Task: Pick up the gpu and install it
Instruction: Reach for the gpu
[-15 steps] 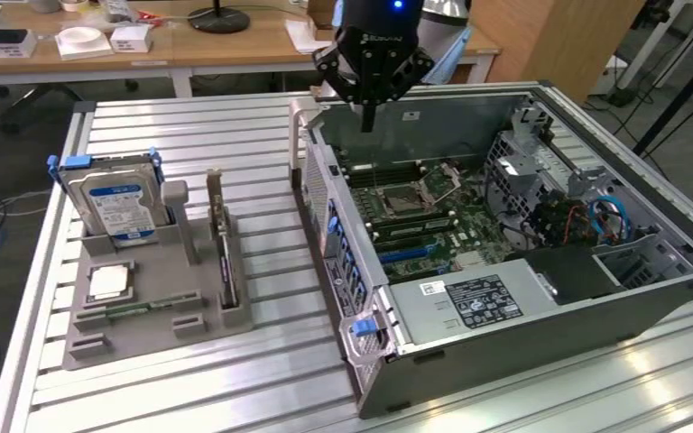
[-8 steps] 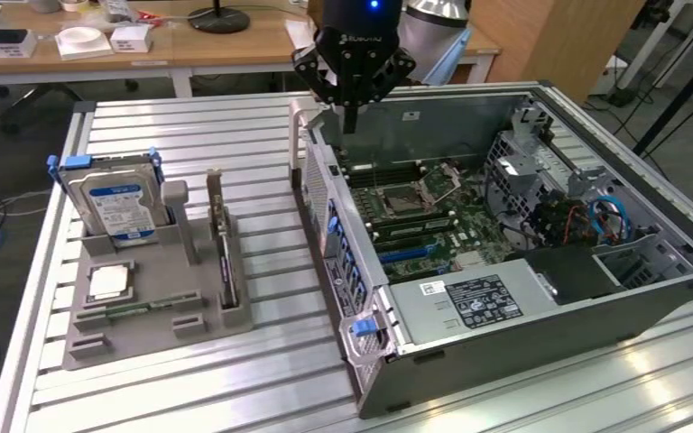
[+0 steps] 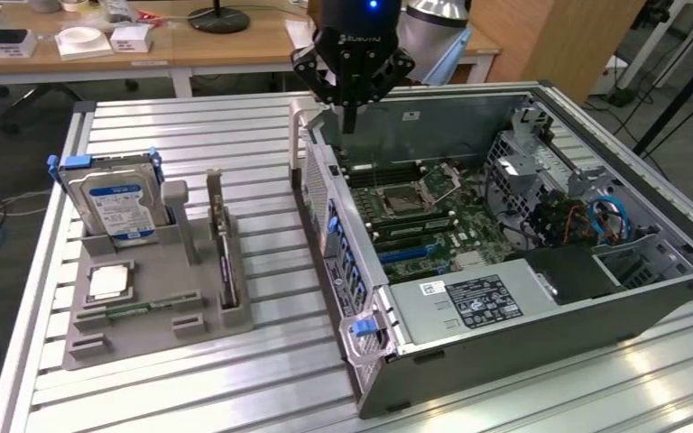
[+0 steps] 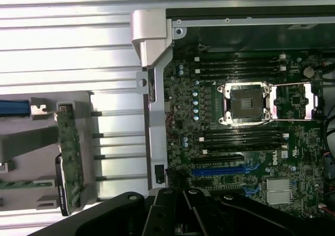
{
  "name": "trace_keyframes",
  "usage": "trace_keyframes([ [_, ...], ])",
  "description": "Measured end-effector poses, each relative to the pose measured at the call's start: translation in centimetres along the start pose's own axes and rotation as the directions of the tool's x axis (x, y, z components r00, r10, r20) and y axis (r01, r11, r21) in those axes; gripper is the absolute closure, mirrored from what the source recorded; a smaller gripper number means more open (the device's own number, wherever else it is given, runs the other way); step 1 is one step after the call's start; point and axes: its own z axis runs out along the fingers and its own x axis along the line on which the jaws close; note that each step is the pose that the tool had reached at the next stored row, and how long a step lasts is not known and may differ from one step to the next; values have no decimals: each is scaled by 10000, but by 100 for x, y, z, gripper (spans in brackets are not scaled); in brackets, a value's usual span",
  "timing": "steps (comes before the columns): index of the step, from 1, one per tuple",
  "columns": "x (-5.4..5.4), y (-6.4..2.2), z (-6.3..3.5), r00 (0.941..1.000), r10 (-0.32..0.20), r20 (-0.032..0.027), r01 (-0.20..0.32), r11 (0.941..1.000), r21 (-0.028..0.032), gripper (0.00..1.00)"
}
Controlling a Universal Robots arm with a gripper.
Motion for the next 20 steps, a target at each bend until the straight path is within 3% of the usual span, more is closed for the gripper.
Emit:
trace_keyframes([
  [20,60,-4,-2,10000,-1,0,1,10000,0,89],
])
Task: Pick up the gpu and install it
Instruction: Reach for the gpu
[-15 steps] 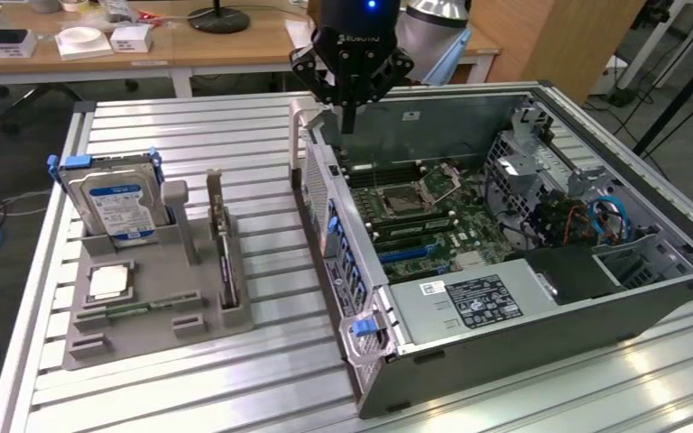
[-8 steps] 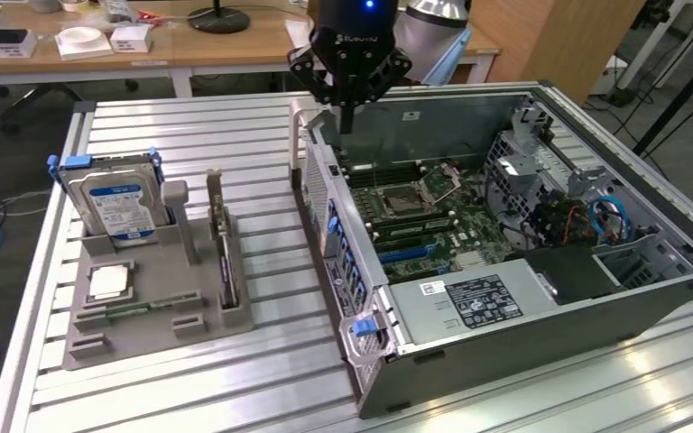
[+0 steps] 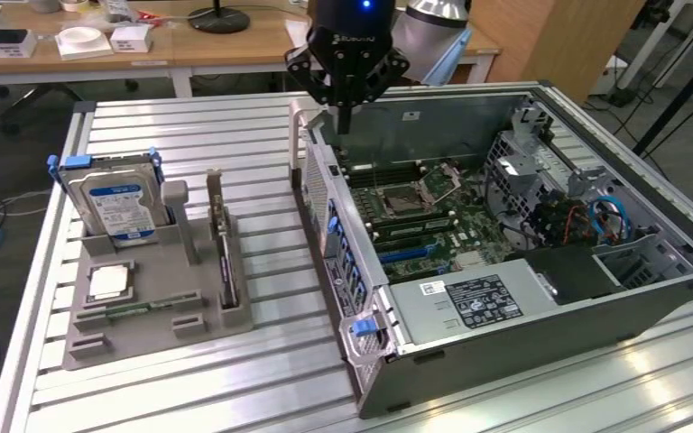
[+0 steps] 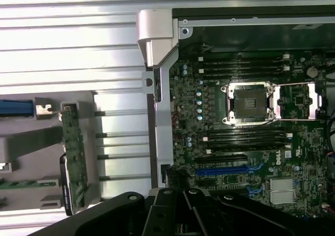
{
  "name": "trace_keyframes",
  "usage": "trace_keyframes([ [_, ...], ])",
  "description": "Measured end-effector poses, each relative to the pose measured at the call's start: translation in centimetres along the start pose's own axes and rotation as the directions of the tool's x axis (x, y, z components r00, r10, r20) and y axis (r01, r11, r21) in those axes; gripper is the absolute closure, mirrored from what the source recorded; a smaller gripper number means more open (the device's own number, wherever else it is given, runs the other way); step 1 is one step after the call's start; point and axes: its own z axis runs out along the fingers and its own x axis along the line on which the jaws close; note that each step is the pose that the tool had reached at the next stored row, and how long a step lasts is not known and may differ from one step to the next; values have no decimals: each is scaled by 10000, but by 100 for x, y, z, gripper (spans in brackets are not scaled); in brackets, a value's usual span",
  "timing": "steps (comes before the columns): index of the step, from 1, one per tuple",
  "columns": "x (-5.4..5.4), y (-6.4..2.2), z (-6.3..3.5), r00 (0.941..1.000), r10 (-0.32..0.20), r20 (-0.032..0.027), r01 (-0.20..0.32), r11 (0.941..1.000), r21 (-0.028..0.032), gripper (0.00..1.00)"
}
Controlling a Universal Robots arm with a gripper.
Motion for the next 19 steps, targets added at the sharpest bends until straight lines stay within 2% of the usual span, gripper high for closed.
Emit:
trace_keyframes([
  [19,54,-4,-1,10000,0,0,0,10000,-1,89],
])
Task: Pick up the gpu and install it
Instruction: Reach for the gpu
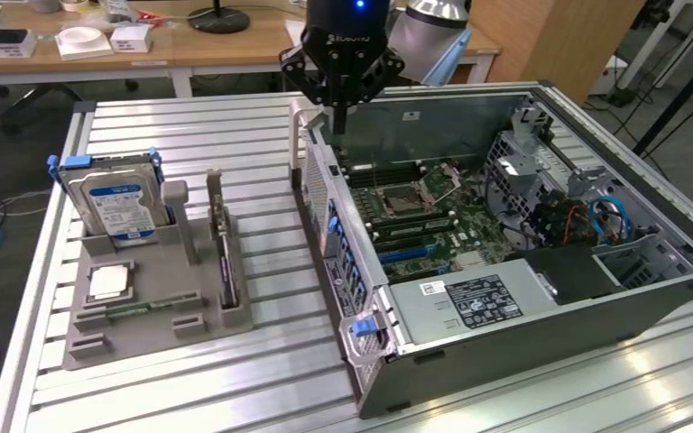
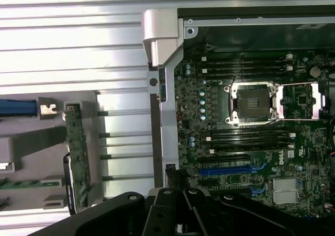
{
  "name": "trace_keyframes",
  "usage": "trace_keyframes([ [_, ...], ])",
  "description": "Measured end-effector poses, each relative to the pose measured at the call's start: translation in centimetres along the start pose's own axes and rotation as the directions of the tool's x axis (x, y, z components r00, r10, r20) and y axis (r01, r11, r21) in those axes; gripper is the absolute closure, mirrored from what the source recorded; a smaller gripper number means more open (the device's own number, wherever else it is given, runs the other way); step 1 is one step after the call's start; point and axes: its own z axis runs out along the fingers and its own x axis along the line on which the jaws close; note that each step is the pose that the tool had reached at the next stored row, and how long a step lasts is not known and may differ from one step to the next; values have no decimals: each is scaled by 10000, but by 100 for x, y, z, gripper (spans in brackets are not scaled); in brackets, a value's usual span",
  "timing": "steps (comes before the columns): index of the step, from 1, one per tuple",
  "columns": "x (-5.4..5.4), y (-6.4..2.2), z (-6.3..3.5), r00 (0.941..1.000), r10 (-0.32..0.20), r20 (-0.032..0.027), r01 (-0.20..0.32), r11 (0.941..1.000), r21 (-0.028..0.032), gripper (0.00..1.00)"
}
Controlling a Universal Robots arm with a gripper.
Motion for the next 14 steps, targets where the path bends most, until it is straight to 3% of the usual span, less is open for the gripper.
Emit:
trace_keyframes([
  [14,40,-3,-1,10000,1,0,-1,10000,0,89],
])
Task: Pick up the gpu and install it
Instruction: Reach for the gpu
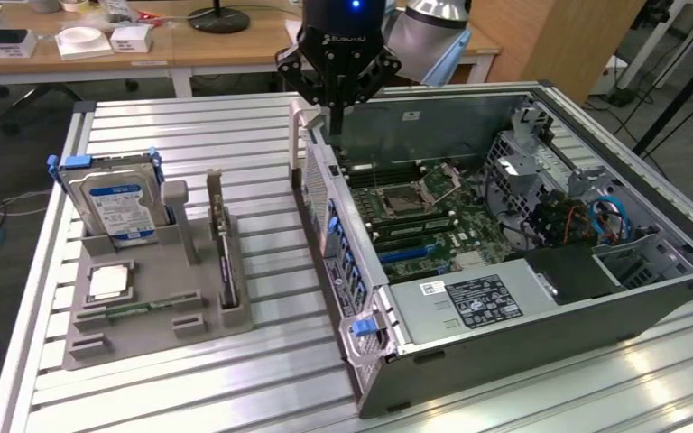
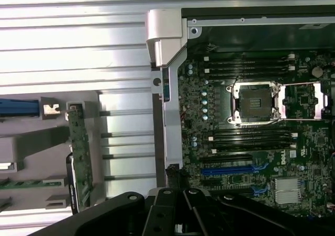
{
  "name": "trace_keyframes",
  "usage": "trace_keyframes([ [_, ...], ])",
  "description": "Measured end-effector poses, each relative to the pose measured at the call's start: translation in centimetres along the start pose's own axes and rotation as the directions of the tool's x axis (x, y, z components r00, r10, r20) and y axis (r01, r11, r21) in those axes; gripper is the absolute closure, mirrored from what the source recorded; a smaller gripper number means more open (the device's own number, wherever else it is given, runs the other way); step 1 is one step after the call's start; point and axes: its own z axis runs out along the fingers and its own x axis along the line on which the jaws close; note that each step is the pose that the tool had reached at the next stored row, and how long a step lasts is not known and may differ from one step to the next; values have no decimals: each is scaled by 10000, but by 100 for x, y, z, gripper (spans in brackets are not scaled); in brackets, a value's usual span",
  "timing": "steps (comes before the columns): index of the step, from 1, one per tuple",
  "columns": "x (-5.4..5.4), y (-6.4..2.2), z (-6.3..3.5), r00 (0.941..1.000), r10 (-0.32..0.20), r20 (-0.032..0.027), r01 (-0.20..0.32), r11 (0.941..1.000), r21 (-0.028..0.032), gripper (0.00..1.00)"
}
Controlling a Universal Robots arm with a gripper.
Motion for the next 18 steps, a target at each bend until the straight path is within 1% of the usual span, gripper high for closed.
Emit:
trace_keyframes([
  [18,48,-4,-1,10000,0,1,0,10000,1,89],
])
